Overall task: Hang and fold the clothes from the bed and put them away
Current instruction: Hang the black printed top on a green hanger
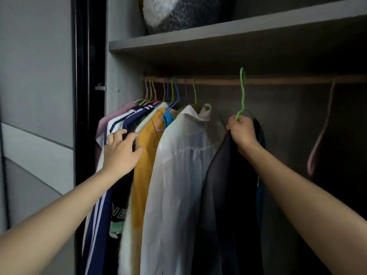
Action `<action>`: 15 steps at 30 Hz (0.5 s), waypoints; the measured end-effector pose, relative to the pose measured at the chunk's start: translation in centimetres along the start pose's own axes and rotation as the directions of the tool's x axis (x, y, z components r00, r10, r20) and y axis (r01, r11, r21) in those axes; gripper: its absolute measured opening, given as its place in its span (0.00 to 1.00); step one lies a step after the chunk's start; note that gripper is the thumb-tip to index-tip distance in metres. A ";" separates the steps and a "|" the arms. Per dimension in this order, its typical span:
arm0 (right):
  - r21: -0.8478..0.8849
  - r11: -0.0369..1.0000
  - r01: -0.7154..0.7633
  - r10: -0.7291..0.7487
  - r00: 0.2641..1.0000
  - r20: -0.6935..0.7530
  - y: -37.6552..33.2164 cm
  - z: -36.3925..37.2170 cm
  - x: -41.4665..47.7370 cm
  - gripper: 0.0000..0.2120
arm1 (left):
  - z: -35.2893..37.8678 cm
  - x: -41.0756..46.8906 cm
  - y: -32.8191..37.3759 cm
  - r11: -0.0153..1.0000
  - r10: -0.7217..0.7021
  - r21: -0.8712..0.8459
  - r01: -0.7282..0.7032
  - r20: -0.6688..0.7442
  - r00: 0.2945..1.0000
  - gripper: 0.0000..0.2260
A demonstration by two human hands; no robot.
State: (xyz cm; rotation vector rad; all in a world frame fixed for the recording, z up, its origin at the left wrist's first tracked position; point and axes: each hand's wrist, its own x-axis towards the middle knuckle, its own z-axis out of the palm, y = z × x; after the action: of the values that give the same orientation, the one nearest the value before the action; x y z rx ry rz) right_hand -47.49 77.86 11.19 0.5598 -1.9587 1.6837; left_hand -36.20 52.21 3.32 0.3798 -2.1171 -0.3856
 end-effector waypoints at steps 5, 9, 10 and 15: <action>-0.095 0.995 0.017 -0.020 0.999 -0.032 -0.6 0.3 5.1 0.18 | 1.3 5.0 -0.9 0.991 0.118 0.063 -0.114 -0.061 0.991 0.20; -0.188 0.981 0.041 -0.041 0.999 0.007 -1.4 1.3 7.6 0.18 | 1.7 9.0 -3.0 0.978 0.182 0.129 -0.162 -0.162 0.970 0.20; -0.220 0.975 0.045 -0.044 0.999 0.008 -1.6 2.0 8.2 0.18 | 1.8 9.9 -3.6 0.977 0.184 0.142 -0.159 -0.186 0.965 0.20; -0.361 0.932 0.027 -0.023 1.000 0.014 -2.3 5.7 11.4 0.17 | 2.1 13.9 -7.5 0.989 0.140 0.083 -0.119 -0.345 0.928 0.19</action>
State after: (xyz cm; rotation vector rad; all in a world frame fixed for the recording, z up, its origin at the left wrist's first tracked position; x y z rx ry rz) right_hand -55.73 72.02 19.22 0.4509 -2.1878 1.2588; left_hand -44.41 40.01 9.49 0.3149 -1.7944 -0.1618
